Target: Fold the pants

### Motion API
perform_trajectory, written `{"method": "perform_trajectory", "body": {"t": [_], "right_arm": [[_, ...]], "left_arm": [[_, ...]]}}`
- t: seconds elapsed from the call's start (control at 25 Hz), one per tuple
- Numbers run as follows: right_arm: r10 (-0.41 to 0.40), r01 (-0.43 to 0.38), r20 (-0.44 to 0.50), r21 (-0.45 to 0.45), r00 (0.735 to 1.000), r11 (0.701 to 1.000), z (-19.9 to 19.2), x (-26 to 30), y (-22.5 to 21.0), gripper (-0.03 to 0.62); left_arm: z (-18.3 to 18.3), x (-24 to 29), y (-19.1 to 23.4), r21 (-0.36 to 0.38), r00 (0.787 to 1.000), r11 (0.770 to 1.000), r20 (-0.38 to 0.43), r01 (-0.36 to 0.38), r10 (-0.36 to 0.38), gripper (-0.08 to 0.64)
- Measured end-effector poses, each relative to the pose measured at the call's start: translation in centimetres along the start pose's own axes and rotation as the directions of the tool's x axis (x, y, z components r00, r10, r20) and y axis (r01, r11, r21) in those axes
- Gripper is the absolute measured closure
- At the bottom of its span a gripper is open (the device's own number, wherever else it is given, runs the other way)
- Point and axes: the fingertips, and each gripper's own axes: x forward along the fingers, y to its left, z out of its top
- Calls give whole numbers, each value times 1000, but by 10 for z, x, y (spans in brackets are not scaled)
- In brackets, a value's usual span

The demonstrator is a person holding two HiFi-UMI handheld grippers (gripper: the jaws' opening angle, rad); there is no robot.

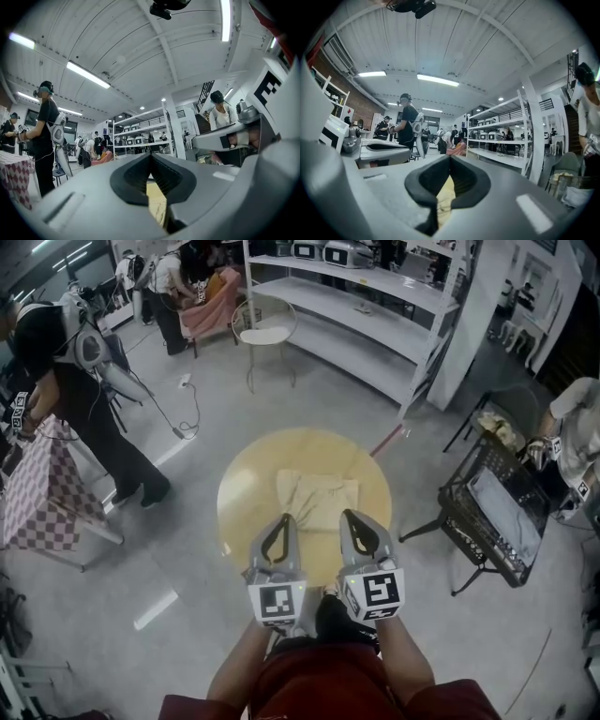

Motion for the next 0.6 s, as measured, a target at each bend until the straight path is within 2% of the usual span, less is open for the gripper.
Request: {"method": "perform_trajectory", "body": {"t": [0.52,0.6], "right_arm": [[-31,31,6,-31,999,999,3,-10,-16,592],[-32,33,12,-38,999,999,6,-5,-21,592]], "left_arm": [[-5,-9,-5,-29,999,1000,-43,3,-4,554],[-1,-1,-6,-16,1000,1000,-25,11,-12,554]]}}
